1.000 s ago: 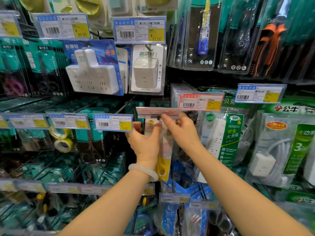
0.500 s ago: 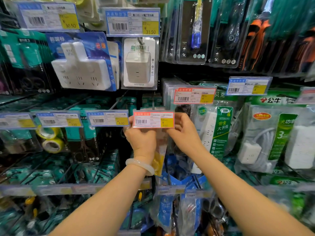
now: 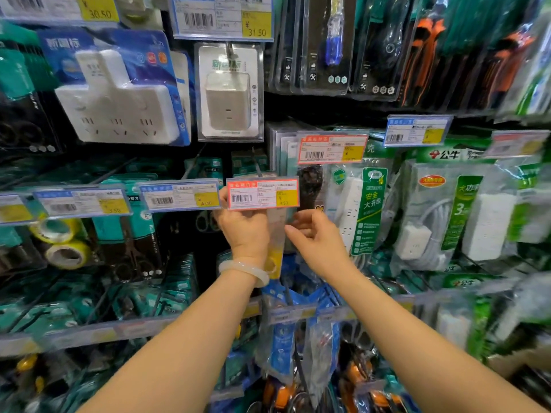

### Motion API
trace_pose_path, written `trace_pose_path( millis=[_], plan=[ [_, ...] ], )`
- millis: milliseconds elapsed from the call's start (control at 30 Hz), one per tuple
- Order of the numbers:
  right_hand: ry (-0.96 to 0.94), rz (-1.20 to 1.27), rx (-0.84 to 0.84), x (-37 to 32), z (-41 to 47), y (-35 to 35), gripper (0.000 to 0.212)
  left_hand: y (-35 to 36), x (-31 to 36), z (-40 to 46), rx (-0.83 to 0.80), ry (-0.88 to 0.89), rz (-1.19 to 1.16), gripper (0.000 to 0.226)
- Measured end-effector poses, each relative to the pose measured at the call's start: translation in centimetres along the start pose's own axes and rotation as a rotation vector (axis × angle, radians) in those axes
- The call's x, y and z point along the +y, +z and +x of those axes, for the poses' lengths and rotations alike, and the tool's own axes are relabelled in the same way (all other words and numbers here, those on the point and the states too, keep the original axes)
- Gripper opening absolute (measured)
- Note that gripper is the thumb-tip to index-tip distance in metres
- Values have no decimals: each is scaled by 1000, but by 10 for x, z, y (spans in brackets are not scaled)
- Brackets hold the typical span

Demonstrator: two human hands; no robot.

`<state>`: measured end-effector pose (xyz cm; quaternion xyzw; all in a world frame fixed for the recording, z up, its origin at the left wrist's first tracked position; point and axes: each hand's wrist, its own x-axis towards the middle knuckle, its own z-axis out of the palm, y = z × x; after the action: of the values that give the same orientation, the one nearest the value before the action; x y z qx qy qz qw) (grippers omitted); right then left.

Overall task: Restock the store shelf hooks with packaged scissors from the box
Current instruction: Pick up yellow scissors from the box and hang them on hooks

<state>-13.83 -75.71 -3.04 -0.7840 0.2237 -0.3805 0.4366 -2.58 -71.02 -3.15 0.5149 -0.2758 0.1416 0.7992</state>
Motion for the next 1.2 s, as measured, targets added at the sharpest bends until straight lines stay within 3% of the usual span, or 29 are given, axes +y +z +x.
trace_pose_path(
  millis=[200,367,600,867,1067,1200],
  plan=[
    [35,-9,-36,-3,-9,7,17,-6,-9,2,-75,-5,-6,25],
    [58,-51,-45,7,-21,2,13,-10,-5,4,-67,167,-55,52],
    [46,-64,-36,15,-23,4,8,-1,-5,-4,-72,25,-90,26],
    [-139,28,32,-6,2,21,27,-13,-6,-3,-186,-147,-40,35],
    [-173,199,-75,0,14,20,48,-29,-3,0,-320,-134,66,31],
    [-181,217,-88,1,27,17,48,-33,2,3,-340,-123,56,36]
  ],
)
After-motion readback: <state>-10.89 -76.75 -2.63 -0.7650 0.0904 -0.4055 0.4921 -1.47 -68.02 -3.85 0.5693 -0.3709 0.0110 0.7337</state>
